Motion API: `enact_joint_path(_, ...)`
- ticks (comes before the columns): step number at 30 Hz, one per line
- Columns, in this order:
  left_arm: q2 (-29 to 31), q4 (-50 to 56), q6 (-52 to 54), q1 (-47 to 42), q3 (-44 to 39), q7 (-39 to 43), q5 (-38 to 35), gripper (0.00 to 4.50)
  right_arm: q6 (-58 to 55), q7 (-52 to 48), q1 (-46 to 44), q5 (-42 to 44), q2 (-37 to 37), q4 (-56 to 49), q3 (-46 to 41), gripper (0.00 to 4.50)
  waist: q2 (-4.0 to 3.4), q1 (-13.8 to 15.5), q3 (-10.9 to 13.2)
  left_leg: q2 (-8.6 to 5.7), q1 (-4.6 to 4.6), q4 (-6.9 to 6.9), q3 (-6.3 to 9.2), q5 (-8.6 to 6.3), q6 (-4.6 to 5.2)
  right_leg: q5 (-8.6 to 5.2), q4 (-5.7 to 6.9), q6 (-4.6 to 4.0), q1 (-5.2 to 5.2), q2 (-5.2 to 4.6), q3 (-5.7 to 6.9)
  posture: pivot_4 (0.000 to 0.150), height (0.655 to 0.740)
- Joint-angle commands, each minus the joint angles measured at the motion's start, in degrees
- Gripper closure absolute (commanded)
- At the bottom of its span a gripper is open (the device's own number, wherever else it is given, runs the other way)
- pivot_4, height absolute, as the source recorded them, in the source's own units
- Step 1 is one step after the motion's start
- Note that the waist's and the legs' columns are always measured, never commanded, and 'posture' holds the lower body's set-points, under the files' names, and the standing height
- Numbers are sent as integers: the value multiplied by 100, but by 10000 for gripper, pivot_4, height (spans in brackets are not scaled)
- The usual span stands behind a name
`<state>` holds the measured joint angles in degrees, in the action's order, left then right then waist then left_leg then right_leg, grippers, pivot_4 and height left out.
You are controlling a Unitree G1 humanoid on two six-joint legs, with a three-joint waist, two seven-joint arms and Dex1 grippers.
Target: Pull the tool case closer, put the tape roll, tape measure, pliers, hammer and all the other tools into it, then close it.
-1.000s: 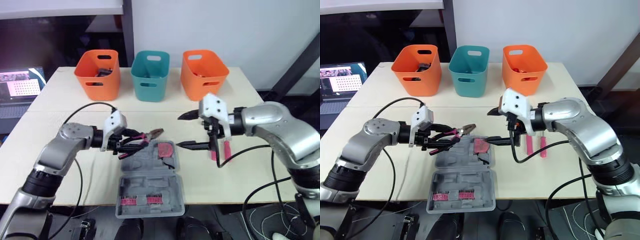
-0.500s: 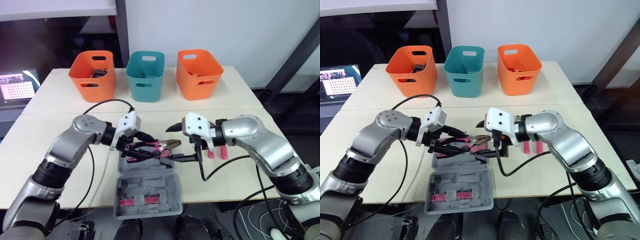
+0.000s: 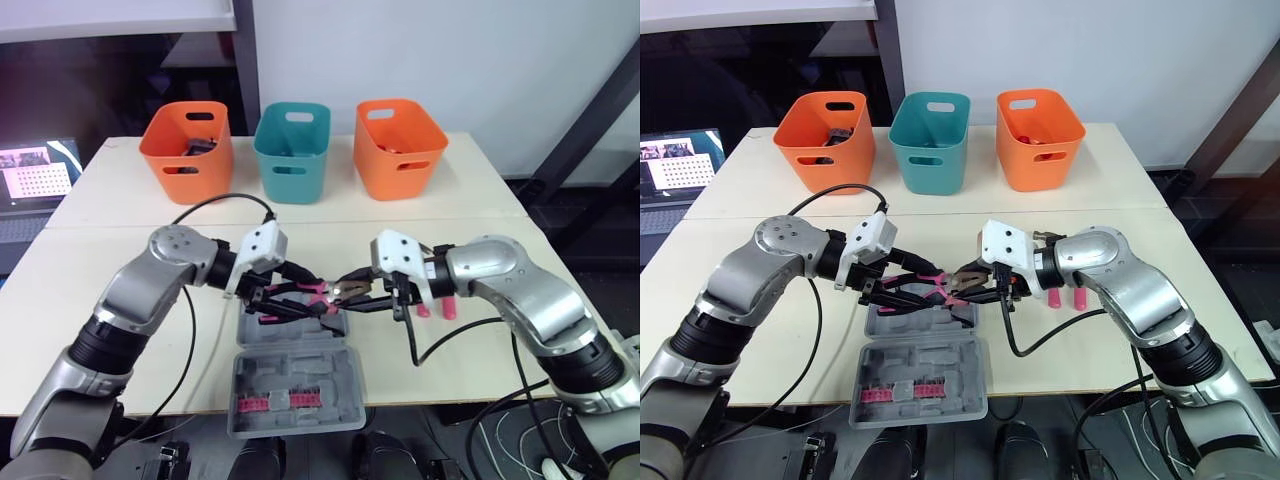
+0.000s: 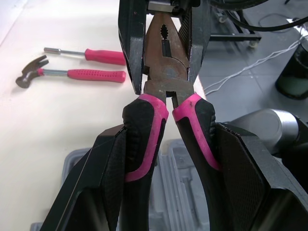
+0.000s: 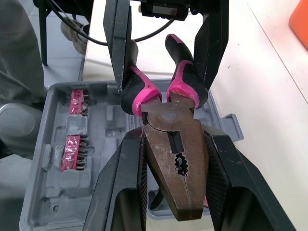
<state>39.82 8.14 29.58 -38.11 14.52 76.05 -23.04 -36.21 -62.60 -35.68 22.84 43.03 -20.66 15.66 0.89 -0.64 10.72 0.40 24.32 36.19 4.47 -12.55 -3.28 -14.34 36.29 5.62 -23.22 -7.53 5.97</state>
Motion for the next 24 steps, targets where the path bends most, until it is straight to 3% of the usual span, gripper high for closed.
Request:
enact_joint_path(1,20,137,-105,9,-23,9,45,21421,124,-41,-20,180,-57,-140,-311,35032,0,-1,0,0,0,0,0,0,0,0,0,0,0,0,0,1500,7400)
enact_joint_path(6,-6,94,272,-55,-89,-71,-127,21421,153,-58,18,127,-66,-132,-317,35032,0,-2,0,0,-1,0,0,0,0,0,0,0,0,0,-1,1500,7400)
enact_joint_path(7,-13,71,434,-90,-134,-117,-198,11101,162,-57,21,112,-62,-123,-316,35032,0,-3,0,0,-1,0,0,0,0,0,1,0,0,0,-1,1500,7400)
enact_joint_path(9,81,63,595,-101,-209,-120,-247,2078,177,-39,21,67,-54,-89,-315,35032,0,-5,0,0,-1,2,0,0,0,0,3,0,1,0,-1,1500,7400)
enact_joint_path(10,153,63,656,-85,-258,-123,-259,0,161,-26,16,47,-47,-68,-312,35032,0,-6,0,0,-1,3,0,0,0,0,4,0,1,0,-2,1500,7400)
enact_joint_path(17,987,32,1006,348,-1106,-116,-515,0,96,-38,-250,-167,-79,291,-94,35032,-2,-57,1,0,-10,0,-2,0,0,0,9,0,0,2,-9,1500,7400)
enact_joint_path(24,1542,245,226,1911,-2408,-712,-217,0,312,-196,-681,-808,-381,1105,595,35032,-5,-29,3,20,-27,-6,-16,0,0,1,10,-3,0,23,-31,1500,7400)
